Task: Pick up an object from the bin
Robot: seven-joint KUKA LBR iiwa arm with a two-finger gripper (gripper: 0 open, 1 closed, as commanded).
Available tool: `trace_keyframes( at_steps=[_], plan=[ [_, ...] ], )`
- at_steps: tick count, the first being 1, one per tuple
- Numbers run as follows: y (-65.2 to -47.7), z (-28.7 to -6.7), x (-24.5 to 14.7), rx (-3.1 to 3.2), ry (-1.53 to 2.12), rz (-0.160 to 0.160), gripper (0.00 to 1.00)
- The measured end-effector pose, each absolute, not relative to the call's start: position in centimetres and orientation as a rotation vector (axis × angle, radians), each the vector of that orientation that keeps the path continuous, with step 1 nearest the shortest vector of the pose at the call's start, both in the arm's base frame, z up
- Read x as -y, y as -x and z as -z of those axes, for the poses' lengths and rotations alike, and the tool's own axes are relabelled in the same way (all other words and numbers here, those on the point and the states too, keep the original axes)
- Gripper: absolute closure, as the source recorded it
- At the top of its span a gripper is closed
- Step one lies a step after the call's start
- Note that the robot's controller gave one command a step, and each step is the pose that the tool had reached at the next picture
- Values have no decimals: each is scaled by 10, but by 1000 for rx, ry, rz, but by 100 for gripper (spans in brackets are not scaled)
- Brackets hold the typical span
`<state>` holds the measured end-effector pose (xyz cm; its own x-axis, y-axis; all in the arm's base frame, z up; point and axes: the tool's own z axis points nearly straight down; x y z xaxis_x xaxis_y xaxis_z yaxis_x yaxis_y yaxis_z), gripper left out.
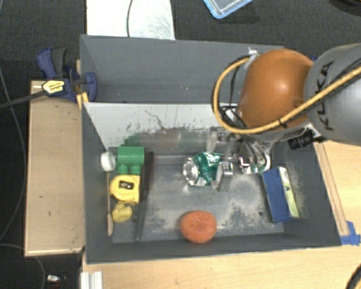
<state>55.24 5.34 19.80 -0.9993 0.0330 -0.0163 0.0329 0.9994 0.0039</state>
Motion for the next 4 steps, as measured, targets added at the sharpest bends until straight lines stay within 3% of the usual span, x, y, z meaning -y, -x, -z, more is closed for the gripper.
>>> trace_keyframes(
  at_steps=[1,2,3,4],
  plan=[
    [-521,-209,-38,-3133,101,-3,0],
    [-552,-154,-37,-3104,299,-1,0],
    [-558,-181,-40,-3117,294,-2,0],
    [-576,-156,-12,-3109,164,-1,0]
  ],
)
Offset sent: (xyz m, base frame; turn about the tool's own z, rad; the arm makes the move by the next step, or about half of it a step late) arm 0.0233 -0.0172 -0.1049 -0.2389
